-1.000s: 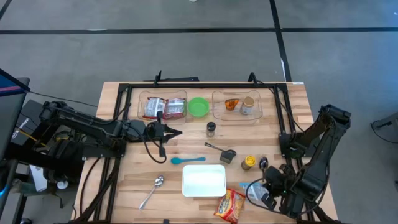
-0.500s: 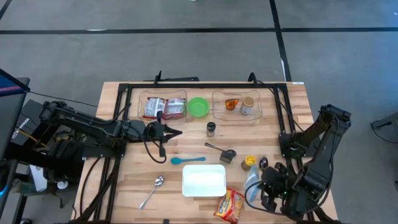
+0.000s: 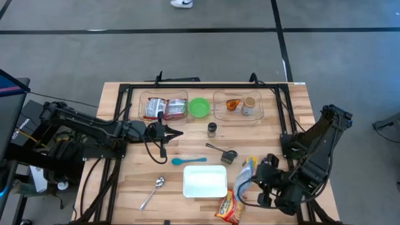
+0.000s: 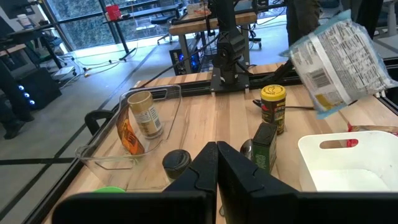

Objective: Pick & Place Food Item
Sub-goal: Put the blue noodle pack into the left transparent bin

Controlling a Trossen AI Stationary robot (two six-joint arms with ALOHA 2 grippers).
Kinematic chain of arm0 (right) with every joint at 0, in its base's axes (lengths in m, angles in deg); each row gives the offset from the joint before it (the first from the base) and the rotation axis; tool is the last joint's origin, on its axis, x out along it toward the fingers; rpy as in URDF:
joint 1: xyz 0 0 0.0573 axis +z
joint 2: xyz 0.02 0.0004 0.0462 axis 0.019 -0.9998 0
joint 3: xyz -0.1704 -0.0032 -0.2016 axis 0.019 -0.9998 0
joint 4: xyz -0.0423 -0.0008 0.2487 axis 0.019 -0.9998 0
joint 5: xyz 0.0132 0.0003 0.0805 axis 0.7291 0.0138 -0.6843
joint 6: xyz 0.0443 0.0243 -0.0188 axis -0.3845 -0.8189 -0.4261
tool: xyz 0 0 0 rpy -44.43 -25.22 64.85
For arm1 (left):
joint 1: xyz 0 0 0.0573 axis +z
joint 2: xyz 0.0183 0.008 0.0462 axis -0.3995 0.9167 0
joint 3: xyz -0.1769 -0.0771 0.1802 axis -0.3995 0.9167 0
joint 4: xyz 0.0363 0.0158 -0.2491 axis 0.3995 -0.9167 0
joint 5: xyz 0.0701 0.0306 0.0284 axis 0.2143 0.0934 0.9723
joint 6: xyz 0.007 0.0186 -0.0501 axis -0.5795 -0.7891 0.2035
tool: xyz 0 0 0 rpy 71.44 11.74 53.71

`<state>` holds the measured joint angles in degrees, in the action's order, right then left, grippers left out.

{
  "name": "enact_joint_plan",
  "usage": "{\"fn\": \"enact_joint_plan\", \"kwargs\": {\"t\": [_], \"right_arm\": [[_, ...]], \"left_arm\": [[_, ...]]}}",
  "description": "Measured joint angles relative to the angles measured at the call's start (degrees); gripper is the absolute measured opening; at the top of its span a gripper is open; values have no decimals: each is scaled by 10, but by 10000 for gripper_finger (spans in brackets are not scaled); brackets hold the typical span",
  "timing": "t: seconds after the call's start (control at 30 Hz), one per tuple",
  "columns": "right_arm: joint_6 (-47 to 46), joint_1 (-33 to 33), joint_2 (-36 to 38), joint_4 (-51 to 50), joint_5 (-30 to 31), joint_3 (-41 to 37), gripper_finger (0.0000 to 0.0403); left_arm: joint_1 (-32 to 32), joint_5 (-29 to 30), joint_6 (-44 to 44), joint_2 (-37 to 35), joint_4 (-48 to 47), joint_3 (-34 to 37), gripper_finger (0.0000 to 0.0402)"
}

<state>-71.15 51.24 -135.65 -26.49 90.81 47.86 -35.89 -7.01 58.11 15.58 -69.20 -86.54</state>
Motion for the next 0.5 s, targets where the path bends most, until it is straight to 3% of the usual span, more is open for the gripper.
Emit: {"fn": "enact_joint_plan", "kwargs": {"t": [0.33, 0.5], "right_arm": [[146, -71, 0, 29, 14, 2, 0], [265, -112, 0, 66, 14, 2, 0]], "left_arm": [[0, 0, 0, 0, 0, 0, 0], [0, 0, 0, 0, 0, 0, 0]]}}
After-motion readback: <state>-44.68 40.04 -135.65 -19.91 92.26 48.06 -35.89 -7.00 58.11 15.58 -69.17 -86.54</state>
